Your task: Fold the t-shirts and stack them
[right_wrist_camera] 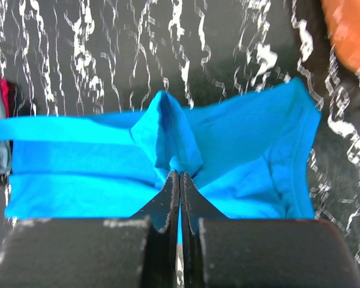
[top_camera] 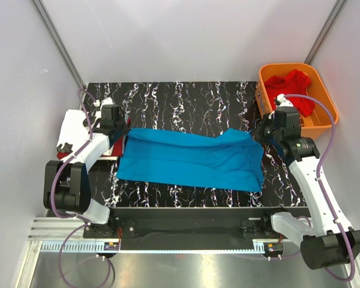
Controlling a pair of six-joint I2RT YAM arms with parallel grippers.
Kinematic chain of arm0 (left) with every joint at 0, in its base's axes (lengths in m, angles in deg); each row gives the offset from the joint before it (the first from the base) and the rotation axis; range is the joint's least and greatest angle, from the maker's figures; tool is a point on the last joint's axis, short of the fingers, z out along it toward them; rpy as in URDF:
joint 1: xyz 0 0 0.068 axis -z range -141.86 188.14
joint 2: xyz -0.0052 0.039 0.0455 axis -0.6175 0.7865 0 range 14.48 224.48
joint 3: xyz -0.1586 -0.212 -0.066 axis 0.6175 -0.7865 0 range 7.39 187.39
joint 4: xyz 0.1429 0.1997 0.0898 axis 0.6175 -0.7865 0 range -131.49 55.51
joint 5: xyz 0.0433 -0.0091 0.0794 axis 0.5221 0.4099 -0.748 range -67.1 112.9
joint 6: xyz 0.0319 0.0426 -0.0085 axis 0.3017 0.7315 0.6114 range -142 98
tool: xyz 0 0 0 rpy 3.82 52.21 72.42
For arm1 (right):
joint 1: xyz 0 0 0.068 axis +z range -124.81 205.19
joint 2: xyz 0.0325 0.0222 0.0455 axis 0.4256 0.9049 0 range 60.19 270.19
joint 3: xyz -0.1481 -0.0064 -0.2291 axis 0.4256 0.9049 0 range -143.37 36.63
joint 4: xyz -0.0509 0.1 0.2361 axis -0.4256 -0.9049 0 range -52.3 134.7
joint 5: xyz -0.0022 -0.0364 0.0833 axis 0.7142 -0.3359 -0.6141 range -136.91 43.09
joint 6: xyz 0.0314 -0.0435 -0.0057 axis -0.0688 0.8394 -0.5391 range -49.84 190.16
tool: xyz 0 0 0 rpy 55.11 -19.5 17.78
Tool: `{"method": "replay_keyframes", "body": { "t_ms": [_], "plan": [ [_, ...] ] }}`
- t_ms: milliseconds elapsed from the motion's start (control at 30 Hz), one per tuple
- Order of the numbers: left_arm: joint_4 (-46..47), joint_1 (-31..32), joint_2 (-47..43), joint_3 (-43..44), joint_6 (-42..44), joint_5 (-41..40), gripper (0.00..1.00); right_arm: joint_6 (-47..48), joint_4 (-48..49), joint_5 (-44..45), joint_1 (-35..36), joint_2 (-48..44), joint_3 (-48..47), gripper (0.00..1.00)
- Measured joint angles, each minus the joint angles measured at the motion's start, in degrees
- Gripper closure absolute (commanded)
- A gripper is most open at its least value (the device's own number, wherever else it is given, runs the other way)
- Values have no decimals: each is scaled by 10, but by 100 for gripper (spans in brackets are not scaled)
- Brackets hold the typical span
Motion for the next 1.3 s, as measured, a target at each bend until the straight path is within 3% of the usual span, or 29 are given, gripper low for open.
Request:
{"method": "replay_keyframes", "body": {
  "t_ms": [433, 467, 567, 633, 733, 900, 1000, 1200, 1300],
  "plan": [
    [56, 0, -50, -153, -61, 1, 100, -50, -31, -82, 7, -78, 84, 96],
    [63, 0, -56, -165, -66, 1, 99, -59, -31, -92, 7, -91, 97, 91],
    [73, 0, -77, -192, -76, 1, 78, -87, -22, -114, 8, -134, 143, 76],
    [82, 0, -90, -205, -83, 0, 74, -109, -20, -118, 8, -176, 182, 61],
    [97, 0, -122, -229, -92, -4, 52, -143, -16, -115, 8, -254, 232, 41],
    [110, 0, -184, -263, -107, -17, 48, -189, 5, -104, 8, -371, 289, 35],
    [114, 0, -196, -264, -110, -23, 43, -192, 32, -101, 8, -330, 290, 33],
    [97, 2, -179, -244, -104, -20, 42, -159, 97, -110, 8, -66, 257, 31],
    [83, 15, -156, -209, -95, -21, 42, -139, 115, -104, 8, 27, 230, 37]
  ]
}}
